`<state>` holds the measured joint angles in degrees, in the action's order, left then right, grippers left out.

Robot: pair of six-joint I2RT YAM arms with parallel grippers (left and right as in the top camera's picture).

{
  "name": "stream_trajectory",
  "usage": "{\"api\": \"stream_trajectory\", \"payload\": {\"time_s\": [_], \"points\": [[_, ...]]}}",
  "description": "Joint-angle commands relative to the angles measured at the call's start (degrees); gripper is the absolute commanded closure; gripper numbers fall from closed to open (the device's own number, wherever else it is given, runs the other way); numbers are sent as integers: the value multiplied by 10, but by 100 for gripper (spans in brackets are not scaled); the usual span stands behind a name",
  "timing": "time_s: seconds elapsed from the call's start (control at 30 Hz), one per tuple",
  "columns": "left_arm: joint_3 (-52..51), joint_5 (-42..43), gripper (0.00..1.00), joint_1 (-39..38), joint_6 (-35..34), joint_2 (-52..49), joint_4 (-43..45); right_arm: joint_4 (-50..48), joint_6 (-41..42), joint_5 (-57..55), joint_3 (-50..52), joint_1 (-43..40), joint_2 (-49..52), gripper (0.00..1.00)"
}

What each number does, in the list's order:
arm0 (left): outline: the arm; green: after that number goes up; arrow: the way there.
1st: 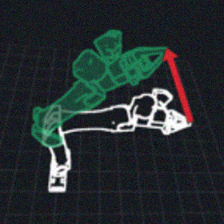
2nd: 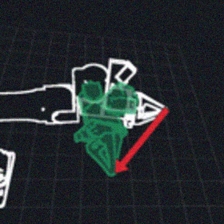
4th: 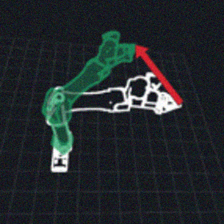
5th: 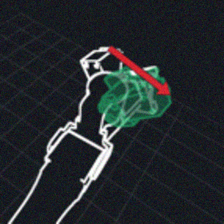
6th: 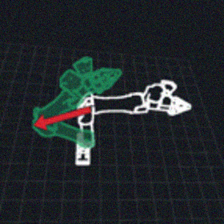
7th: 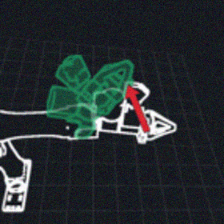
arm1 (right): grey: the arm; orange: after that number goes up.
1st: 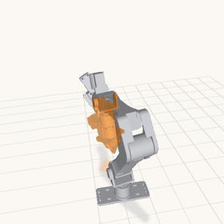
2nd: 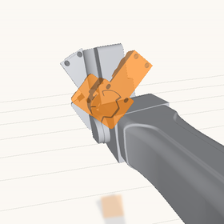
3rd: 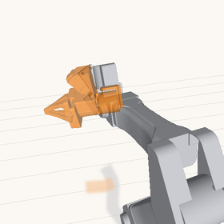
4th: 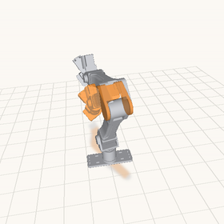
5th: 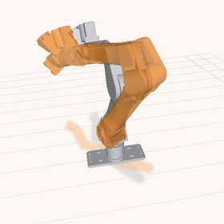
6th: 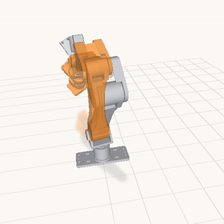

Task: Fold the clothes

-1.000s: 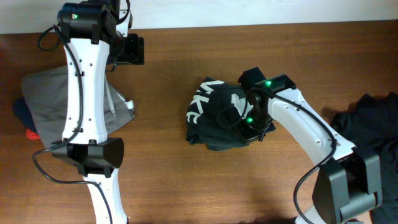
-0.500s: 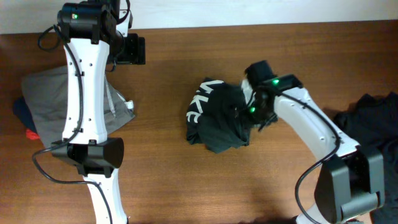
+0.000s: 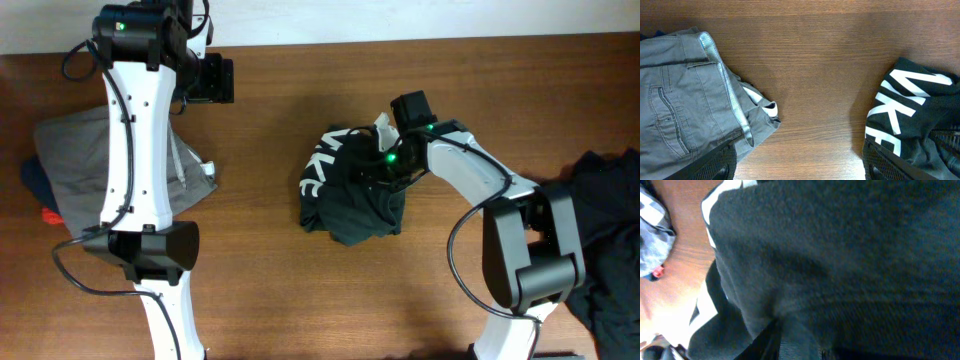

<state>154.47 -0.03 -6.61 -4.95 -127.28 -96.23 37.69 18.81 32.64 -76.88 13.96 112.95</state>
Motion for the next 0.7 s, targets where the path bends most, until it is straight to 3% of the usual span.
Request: {"api": "stream_trajectory", "payload": {"time_s": [0.0,0.1,0.17,0.3,0.67], "points": [[9,-4,20,1,7,17,0,-29,23,30,-2,5,0,71],[9,-4,20,1,7,17,0,-41,23,27,-2,-2,0,76],[9,-4,20,1,7,17,0,-41,23,27,-2,-10,0,95],[9,-4,20,1,7,17,0,-24,19,28,-2,-36,-6,96],[9,-4,20,1,7,17,2,77,-116,27,-2,-111,-89,96]]}}
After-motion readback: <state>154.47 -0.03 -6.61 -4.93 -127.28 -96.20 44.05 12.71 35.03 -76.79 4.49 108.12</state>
